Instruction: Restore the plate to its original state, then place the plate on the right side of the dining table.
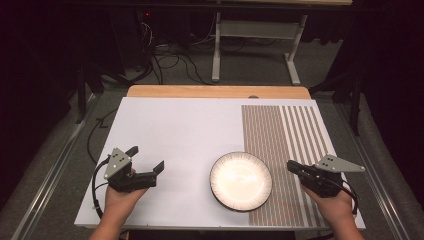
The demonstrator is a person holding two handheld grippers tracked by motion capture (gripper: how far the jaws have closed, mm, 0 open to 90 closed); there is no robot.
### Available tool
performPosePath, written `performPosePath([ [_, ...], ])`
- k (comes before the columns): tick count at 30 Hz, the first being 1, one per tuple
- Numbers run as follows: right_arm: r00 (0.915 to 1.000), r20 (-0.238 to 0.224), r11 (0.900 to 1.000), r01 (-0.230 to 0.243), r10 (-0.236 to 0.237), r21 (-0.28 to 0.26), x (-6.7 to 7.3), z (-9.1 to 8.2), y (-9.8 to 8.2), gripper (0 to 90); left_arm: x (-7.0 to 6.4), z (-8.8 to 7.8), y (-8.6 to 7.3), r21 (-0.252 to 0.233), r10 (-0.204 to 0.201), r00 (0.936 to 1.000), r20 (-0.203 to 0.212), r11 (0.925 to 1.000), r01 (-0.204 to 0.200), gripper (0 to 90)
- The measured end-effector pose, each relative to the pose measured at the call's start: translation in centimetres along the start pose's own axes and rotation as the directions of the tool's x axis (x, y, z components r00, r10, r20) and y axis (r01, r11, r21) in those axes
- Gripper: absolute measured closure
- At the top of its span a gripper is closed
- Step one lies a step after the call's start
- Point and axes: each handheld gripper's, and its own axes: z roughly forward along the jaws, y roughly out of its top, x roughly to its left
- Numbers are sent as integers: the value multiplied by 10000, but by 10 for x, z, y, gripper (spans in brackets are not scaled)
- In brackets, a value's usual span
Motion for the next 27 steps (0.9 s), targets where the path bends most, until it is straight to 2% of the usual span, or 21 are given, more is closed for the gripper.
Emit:
performPosePath([
  [2, 9997, 27, 9996, -246, 246, -166, 0, -2, 0, 757, 0, 0, -1, -1, -58, 10000, 20, 10000, 58, 5],
  [3, 9995, 118, 9991, -293, 296, -296, 1, -3, 0, 663, 1, 1, -1, 6, -90, 9999, 45, 10000, 90, 4],
  [4, 9995, 118, 9991, -293, 296, -296, 1, -3, 0, 663, 1, 1, -1, 6, -90, 9999, 45, 10000, 90, 5],
  [5, 9991, 209, 9988, -367, 374, -316, 1, -4, 0, 619, 1, 1, -1, 13, -102, 9999, 49, 9999, 102, 5],
  [7, 9982, 427, 9980, -402, 423, -484, 1, -5, 1, 491, 1, 2, -1, 42, -98, 9999, 74, 9999, 98, 4],
  [8, 9978, 458, 9976, -463, 487, -524, 1, -5, 1, 457, 1, 2, -1, 65, -87, 9999, 85, 9999, 86, 5],
  [9, 9971, 607, 9962, -415, 462, -762, 1, -6, 1, 365, 1, 3, -1, 63, -94, 9999, 98, 9999, 94, 5],
  [10, 9971, 607, 9962, -415, 462, -762, 1, -6, 1, 365, 1, 3, -1, 63, -94, 9999, 98, 9999, 94, 5],
  [11, 9971, 635, 9957, -362, 417, -855, 1, -6, 0, 316, 1, 3, -1, 40, -102, 9999, 108, 9999, 101, 5],
  [12, 9967, 673, 9947, -398, 462, -945, 1, -7, 0, 235, 1, 3, -1, 28, -95, 9999, 110, 10000, 95, 5],
  [14, 9958, 786, 9937, -392, 476, -1055, 1, -7, 1, 137, 0, 3, 0, 17, -86, 9999, 125, 10000, 86, 5],
  [15, 9943, 929, 9918, -416, 530, -1207, 1, -7, 1, 46, 0, 4, 0, 33, -88, 9999, 125, 10000, 88, 4],
  [18, 9939, 981, 9900, -359, 495, -1361, 1, -7, 2, 8, -1, 4, 0, 35, -31, 9999, 99, 10000, 31, 4],
  [23, 9933, 1102, 9899, -183, 340, -1403, 3, -7, 3, 22, -3, 2, 0, -33, -47, 10000, 78, 10000, 48, 5],
  [25, 9927, 1146, 9905, -206, 363, -1359, 3, -6, 4, 53, -3, 2, 0, -19, -48, 9999, 102, 10000, 49, 4],
  [27, 9923, 1173, 9906, -234, 394, -1347, 4, -5, 4, 153, -4, 4, -1, 42, -71, 9998, 167, 10000, 70, 4],
])
